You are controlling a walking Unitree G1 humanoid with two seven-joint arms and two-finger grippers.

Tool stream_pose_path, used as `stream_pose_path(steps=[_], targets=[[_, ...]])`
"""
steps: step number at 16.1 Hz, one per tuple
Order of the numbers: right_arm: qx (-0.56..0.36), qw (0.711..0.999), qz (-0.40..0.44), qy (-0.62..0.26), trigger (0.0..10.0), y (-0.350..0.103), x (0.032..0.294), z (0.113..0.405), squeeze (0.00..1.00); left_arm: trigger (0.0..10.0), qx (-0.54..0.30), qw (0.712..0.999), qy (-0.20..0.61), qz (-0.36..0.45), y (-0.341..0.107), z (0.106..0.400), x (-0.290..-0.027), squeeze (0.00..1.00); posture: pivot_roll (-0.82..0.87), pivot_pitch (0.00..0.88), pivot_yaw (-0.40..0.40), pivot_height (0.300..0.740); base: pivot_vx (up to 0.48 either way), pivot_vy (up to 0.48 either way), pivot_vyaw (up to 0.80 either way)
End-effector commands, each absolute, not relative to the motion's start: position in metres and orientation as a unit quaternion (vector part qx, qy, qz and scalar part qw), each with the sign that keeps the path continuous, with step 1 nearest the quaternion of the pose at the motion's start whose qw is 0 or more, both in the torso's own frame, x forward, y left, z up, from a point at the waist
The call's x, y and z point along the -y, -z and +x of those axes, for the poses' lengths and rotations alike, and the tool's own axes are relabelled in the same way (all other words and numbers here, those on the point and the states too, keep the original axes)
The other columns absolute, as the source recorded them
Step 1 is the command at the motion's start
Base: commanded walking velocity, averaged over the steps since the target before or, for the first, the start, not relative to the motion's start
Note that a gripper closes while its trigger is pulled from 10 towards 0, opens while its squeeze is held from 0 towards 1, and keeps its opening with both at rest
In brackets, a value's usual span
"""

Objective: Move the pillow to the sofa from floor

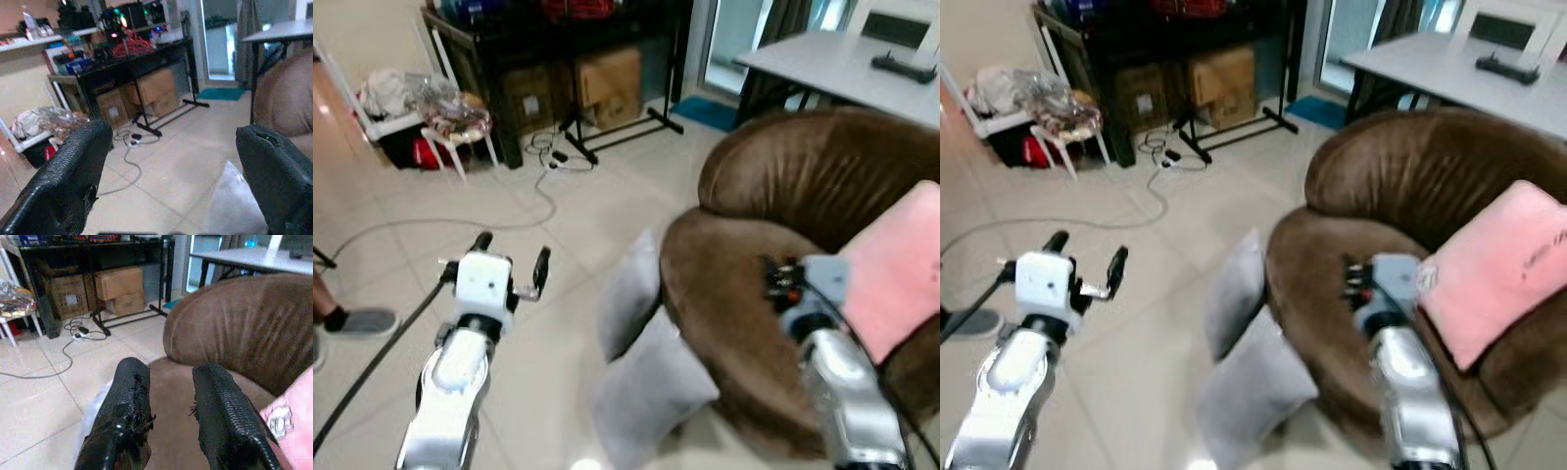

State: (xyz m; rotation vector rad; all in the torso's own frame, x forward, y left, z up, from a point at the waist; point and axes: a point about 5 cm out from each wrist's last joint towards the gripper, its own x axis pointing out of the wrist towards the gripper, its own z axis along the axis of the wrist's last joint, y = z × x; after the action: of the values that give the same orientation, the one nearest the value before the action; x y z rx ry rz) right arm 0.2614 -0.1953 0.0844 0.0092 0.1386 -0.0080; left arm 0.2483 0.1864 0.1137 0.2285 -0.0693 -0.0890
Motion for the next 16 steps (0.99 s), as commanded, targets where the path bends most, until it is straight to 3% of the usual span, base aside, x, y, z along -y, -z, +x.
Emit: stream_pose_path(steps=[1, 14, 16], targets=[[-0.066, 0.998, 0.013, -0.014, 10.0, -0.0859, 0.1841, 0.2637, 0.0, 10.0, 0.027, 0.992, 0.033, 0.119, -0.1128, 0.2474, -0.1939, 0.0, 0.05, 0.0, -0.005, 0.74, 0.292, 0.0, 0.0], [-0.07, 0.997, 0.032, -0.022, 10.0, -0.0838, 0.1832, 0.265, 0.0, 10.0, 0.027, 0.992, 0.032, 0.119, -0.1128, 0.2475, -0.1935, 0.0, 0.05, 0.0, -0.01, 0.74, 0.285, 0.0, 0.0], [-0.07, 0.997, 0.033, -0.025, 10.0, -0.0835, 0.1828, 0.2655, 0.0, 10.0, 0.028, 0.992, 0.029, 0.117, -0.1128, 0.2478, -0.1936, 0.0, 0.05, 0.0, -0.01, 0.74, 0.0, 0.0, 0.0]])
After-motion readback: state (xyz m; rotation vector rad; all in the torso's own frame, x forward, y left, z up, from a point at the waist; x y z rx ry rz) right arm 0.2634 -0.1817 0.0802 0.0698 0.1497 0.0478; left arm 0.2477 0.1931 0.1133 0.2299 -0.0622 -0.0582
